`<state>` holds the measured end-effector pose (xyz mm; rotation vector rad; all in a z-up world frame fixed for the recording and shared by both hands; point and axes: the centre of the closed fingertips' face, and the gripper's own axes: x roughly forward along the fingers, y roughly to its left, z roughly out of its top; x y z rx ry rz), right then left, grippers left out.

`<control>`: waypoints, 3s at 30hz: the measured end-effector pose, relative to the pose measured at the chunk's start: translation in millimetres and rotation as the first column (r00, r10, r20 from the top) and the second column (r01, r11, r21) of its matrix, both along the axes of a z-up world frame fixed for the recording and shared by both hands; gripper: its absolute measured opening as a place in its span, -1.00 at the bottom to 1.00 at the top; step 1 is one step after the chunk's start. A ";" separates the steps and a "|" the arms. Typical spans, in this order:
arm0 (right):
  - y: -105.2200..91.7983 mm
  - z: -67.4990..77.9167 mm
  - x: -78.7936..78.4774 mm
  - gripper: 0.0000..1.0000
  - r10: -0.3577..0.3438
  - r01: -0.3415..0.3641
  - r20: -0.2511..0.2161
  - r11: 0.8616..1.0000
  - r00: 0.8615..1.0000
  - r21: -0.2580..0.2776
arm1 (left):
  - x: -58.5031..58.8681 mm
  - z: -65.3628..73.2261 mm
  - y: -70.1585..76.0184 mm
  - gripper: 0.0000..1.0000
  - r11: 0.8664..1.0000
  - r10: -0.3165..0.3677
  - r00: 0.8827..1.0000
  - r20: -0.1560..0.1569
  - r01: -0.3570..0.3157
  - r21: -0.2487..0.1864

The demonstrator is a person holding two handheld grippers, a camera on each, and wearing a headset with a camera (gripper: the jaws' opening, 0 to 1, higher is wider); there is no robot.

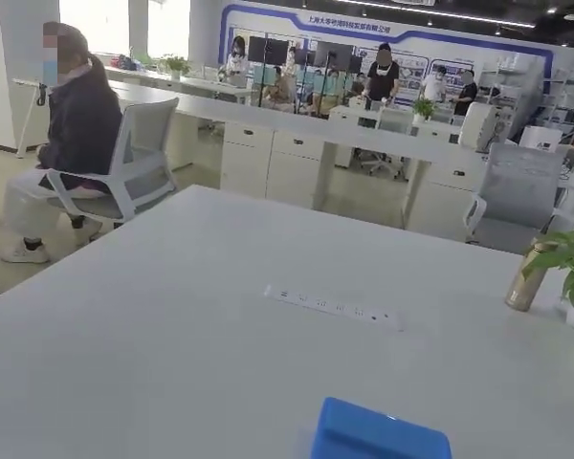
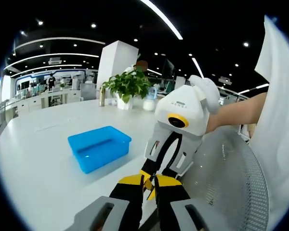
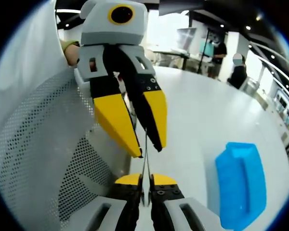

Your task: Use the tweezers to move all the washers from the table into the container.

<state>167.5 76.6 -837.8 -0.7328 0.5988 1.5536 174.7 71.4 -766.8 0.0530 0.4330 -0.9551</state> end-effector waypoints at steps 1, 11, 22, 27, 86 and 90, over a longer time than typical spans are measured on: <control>-0.4 -0.5 -0.2 -0.94 0.001 -0.001 0.000 1.000 1.000 0.001 | 0.4 -0.5 0.9 -0.98 1.000 0.004 1.000 0.002 -0.004 0.005; -13.2 -3.2 2.4 -0.95 -0.008 0.009 0.021 1.000 1.000 -0.025 | 0.1 -6.9 2.8 -0.95 0.998 -0.006 1.000 0.007 0.005 0.056; -17.5 -5.8 3.7 -0.94 0.017 -0.015 0.039 0.999 0.999 -0.047 | -2.7 -12.3 2.1 -1.00 0.995 -0.033 0.999 0.006 0.032 0.092; -20.5 -10.0 4.4 -0.91 0.023 -0.021 0.037 0.998 0.999 -0.060 | -11.9 -21.0 -0.4 -1.00 0.984 -0.092 0.995 -0.035 0.096 0.149; -162.2 127.3 37.7 -0.06 -0.816 0.764 -0.120 0.463 0.565 0.448 | 37.6 -96.6 19.5 -1.00 0.564 -0.386 0.838 -0.386 0.546 0.619; -159.7 126.1 36.9 0.00 -0.803 0.753 -0.116 0.484 0.585 0.446 | 37.4 -96.4 19.8 -1.00 0.558 -0.390 0.836 -0.385 0.547 0.624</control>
